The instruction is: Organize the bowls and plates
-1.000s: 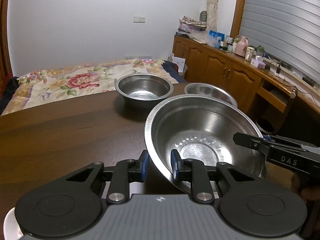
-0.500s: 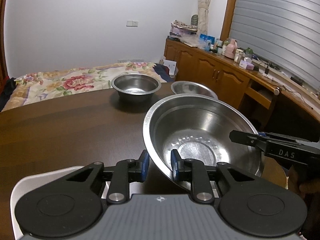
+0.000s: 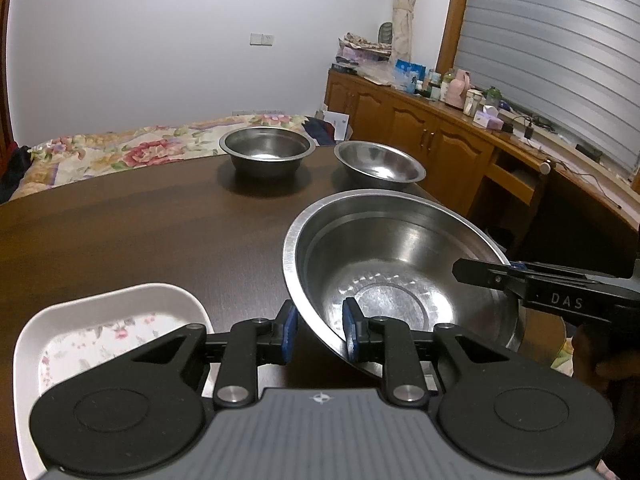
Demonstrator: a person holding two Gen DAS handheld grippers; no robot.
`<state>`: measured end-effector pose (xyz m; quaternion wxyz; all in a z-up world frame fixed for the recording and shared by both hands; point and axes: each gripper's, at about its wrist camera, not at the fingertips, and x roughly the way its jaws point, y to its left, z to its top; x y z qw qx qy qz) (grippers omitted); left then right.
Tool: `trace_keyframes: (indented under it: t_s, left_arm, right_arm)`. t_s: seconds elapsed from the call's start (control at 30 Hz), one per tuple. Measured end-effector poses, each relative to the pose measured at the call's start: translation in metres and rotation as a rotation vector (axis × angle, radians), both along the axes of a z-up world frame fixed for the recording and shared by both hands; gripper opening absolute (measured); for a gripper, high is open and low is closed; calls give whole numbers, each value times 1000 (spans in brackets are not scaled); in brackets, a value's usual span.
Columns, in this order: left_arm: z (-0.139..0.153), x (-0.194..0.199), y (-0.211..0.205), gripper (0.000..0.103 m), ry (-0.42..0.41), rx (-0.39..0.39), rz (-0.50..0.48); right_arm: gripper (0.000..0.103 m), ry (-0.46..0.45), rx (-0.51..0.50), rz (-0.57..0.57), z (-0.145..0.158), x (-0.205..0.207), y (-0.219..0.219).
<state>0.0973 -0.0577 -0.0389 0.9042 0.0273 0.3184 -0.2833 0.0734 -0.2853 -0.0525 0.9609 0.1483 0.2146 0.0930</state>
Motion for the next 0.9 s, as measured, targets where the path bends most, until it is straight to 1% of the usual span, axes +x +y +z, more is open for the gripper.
trace_keyframes:
  t_s: [0.57, 0.9]
  left_arm:
    - [-6, 0, 0, 27, 13, 11, -8]
    - [-7, 2, 2, 27, 22, -2, -13]
  right_arm:
    - [26, 27, 12, 0, -9, -8, -2]
    - [27, 35, 14, 6, -13, -5, 0]
